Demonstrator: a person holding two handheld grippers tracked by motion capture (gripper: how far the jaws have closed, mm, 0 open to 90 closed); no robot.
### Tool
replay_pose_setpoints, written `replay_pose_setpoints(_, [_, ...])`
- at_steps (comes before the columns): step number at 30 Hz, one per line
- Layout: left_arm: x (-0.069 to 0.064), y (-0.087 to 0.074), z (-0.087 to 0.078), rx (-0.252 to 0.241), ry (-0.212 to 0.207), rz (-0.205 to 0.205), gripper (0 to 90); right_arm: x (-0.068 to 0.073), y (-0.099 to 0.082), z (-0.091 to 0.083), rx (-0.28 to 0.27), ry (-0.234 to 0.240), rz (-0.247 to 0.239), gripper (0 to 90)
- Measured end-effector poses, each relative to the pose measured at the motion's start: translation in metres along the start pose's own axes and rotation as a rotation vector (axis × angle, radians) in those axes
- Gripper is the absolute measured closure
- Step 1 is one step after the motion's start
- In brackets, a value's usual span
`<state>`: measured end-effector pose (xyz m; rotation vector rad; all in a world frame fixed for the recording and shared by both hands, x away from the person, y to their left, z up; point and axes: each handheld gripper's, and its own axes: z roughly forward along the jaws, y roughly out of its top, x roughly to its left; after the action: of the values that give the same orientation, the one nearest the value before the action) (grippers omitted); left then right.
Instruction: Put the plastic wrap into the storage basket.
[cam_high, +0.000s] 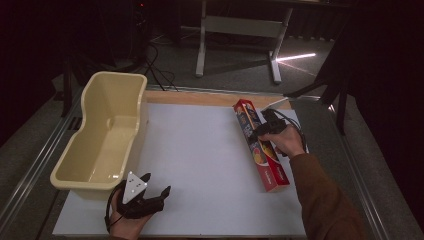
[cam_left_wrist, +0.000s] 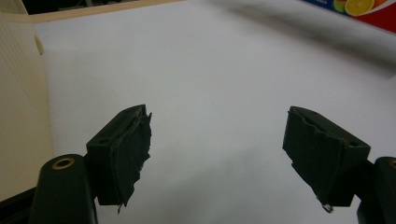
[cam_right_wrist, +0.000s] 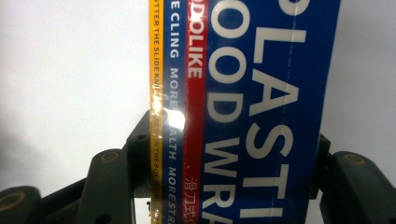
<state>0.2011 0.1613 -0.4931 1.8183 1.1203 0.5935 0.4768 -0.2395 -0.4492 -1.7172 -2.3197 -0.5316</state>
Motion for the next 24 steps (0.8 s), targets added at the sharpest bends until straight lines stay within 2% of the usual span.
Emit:
replay_pose_setpoints(2, [0.0,0.0,0.0,0.001,0.0,0.002,22.8,0.007,0.001,-0.004,-0.016,0.025,-0.001,40.9])
replay_pose_setpoints(8, [0.0,0.0,0.0,0.001,-0.003,0.005,22.7,0.025,0.0,-0.015,-0.074,0.176,0.012,40.9])
replay_pose_setpoints(14, [-0.001,0.0,0.0,0.001,-0.001,0.006,22.8,0.05,-0.001,-0.027,-0.119,0.264,-0.007,40.9])
replay_pose_setpoints(16, [-0.001,0.0,0.001,0.003,0.0,0.009,22.7,0.052,-0.002,-0.028,-0.124,0.269,-0.012,40.9])
replay_pose_setpoints(17, [-0.001,0.0,0.001,0.004,-0.001,0.008,22.7,0.066,-0.002,-0.032,-0.148,0.3,-0.042,40.9])
replay_pose_setpoints(18, [-0.001,0.0,0.001,0.004,-0.001,0.008,22.7,0.07,-0.002,-0.033,-0.153,0.304,-0.048,40.9])
replay_pose_setpoints(24, [-0.001,0.0,0.0,0.002,-0.003,0.008,22.7,0.086,-0.002,-0.032,-0.167,0.334,-0.061,40.9])
